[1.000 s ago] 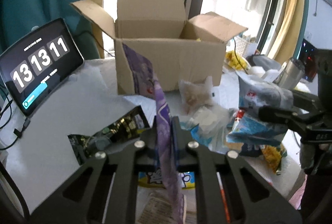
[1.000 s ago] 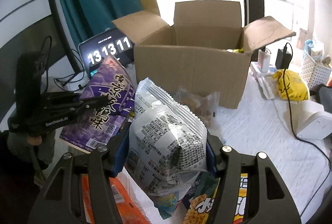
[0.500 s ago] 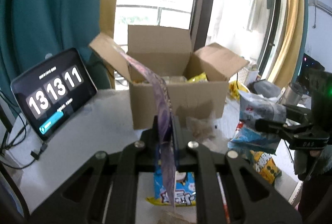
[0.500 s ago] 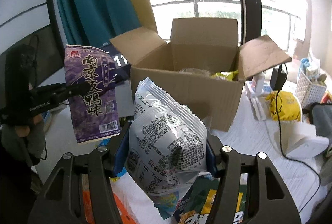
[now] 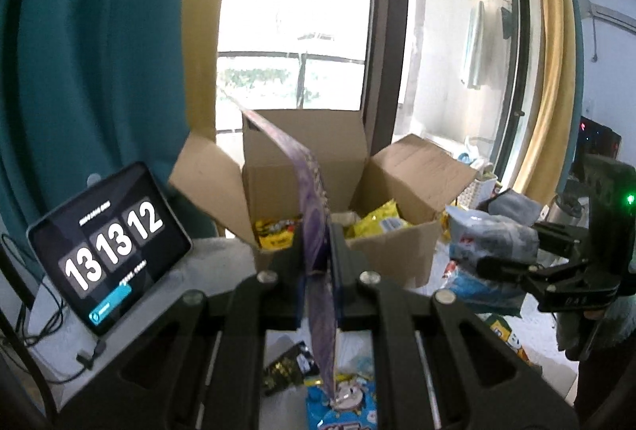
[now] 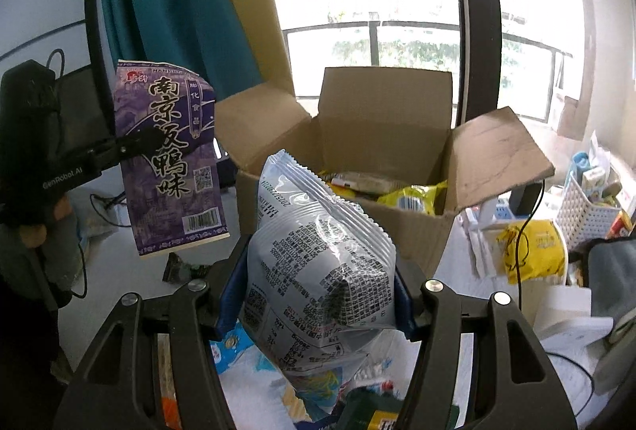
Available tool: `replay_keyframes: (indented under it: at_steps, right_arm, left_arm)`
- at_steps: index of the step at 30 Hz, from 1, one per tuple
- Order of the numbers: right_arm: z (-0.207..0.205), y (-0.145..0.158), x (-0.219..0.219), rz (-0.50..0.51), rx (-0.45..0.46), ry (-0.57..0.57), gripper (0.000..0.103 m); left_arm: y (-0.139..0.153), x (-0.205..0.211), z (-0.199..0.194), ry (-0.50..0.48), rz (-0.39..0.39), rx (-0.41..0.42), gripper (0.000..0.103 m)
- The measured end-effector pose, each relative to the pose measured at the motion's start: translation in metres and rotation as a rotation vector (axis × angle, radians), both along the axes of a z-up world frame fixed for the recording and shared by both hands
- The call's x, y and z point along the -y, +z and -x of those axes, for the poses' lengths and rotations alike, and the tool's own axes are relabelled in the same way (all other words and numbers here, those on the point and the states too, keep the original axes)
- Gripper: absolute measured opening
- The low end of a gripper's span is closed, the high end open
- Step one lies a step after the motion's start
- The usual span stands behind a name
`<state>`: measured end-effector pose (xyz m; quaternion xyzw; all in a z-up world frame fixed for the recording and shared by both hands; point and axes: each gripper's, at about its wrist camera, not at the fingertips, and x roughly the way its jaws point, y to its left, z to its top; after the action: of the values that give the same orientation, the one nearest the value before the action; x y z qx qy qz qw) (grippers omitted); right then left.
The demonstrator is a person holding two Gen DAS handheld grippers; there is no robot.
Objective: Organize snacks
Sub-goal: 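Lower the purple duck bag and white printed bag into the box and open both tools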
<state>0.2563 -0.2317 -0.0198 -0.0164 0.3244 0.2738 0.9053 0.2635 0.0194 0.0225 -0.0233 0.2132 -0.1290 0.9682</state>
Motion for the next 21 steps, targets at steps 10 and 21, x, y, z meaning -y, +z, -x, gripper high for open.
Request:
replay_keyframes:
  at_steps: [10, 21]
  right_arm:
    - [-0.027, 0.011, 0.007, -0.010, 0.044, -0.025, 0.064]
    - [-0.063, 0.015, 0.018, -0.018, 0.071, -0.083, 0.064]
  left_arm:
    - [0.023, 0.012, -0.031, -0.022, 0.000, 0.057, 0.010]
    - [0.036, 0.019, -0.066, -0.020, -0.007, 0.101, 0.010]
